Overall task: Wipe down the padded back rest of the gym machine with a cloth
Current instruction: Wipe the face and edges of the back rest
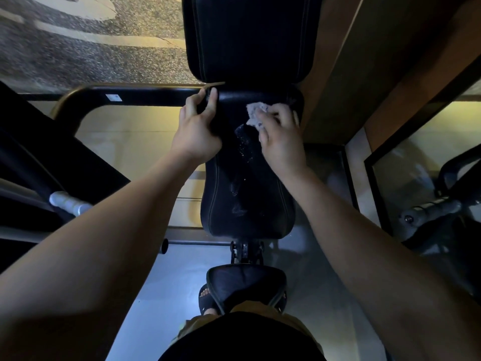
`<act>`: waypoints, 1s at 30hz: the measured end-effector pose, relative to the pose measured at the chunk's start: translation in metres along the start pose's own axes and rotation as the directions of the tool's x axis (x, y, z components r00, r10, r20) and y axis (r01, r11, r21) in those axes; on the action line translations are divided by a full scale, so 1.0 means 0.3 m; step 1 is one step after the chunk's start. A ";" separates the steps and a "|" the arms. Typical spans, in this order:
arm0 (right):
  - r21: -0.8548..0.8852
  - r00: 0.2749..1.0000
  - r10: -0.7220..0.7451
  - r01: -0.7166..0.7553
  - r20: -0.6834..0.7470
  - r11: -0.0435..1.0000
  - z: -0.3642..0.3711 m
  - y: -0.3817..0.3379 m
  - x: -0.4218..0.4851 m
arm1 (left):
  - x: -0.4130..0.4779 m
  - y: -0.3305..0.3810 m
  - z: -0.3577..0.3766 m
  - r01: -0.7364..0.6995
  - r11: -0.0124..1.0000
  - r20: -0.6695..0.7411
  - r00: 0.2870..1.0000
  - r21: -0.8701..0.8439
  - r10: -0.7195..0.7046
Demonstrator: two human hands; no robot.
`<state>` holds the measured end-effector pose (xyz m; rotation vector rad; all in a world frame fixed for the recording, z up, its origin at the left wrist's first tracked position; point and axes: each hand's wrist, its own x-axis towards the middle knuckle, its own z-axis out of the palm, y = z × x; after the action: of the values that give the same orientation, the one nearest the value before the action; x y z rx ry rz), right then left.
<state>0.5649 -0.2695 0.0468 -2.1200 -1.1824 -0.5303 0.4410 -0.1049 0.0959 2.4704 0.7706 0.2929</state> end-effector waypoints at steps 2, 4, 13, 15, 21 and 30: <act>-0.052 0.999 -0.026 0.028 0.045 0.998 0.035 -0.004 -0.036 | 0.001 -0.005 -0.003 -0.007 1.000 0.006 1.000 -0.002 0.007; -0.055 0.990 -0.089 0.095 0.109 0.994 0.029 -0.002 -0.037 | 0.001 -0.015 -0.006 -0.023 1.000 0.007 1.000 0.004 0.023; -0.154 0.949 -0.246 0.277 0.195 0.948 0.059 0.015 -0.012 | -0.001 -0.031 -0.001 -0.042 0.999 0.004 0.999 -0.026 0.042; -0.157 0.900 -0.272 0.340 0.341 0.927 0.066 0.028 -0.060 | -0.002 -0.036 0.000 -0.056 0.998 -0.007 0.998 -0.017 0.056; -0.216 0.975 -0.203 0.218 0.090 0.952 0.012 -0.027 0.121 | -0.005 -0.039 -0.003 -0.053 0.998 0.009 0.999 -0.032 0.053; -0.210 0.907 -0.296 0.365 0.300 0.907 0.036 -0.020 0.059 | 0.000 -0.050 -0.033 -0.101 0.995 0.041 0.994 0.016 0.100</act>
<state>0.5693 -0.2490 0.0521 -2.2713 -1.7307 -0.5971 0.4305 -0.0903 0.0962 2.5284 0.6357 0.2730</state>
